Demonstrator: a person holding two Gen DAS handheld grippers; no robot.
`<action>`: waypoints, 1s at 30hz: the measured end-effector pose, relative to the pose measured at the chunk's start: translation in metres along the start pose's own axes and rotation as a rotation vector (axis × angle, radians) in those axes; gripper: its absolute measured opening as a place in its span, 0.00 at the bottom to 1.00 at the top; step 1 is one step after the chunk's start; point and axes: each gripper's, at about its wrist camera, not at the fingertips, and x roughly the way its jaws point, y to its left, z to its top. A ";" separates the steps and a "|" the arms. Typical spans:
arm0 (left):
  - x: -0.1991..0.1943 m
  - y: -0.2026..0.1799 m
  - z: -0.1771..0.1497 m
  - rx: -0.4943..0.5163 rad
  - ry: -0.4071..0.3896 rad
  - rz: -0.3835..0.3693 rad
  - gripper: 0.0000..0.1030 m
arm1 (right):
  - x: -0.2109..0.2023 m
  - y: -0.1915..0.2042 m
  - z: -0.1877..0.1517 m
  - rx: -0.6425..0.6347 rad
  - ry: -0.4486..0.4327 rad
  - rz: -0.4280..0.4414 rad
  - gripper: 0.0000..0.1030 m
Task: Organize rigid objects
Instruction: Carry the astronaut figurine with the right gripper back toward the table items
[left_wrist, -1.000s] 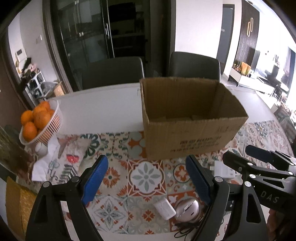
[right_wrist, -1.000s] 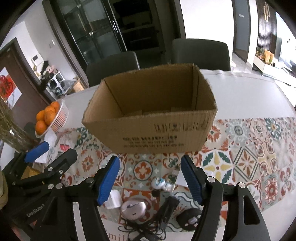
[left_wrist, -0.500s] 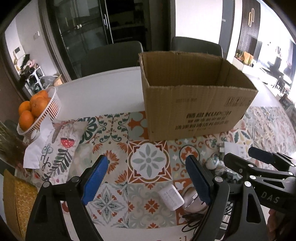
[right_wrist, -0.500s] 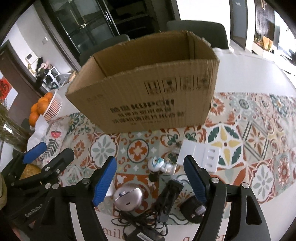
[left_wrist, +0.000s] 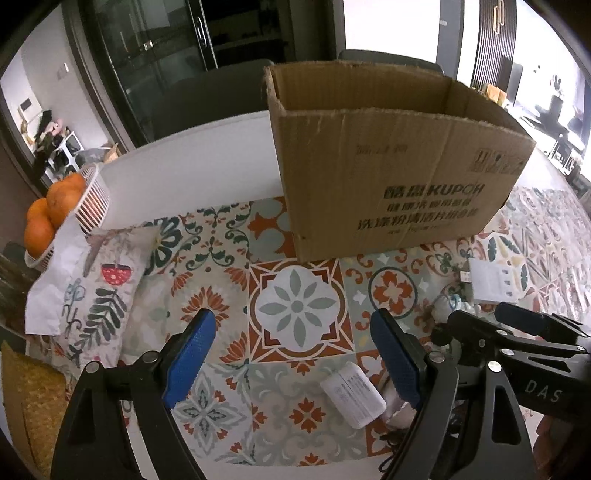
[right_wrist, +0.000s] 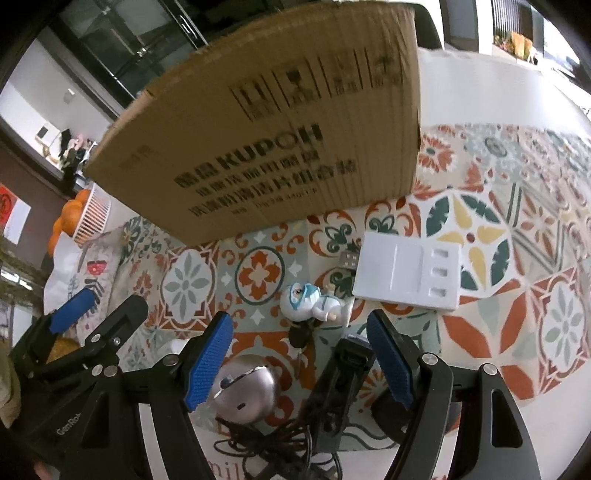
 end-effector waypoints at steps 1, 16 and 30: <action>0.004 0.001 0.000 0.000 0.005 0.000 0.84 | 0.004 0.000 0.000 0.006 0.006 0.002 0.73; 0.040 0.007 0.003 -0.039 0.075 0.002 0.83 | 0.039 -0.004 0.013 0.053 0.057 -0.059 0.72; 0.042 0.018 -0.001 -0.097 0.105 0.008 0.83 | 0.048 0.015 0.012 -0.017 0.051 -0.125 0.55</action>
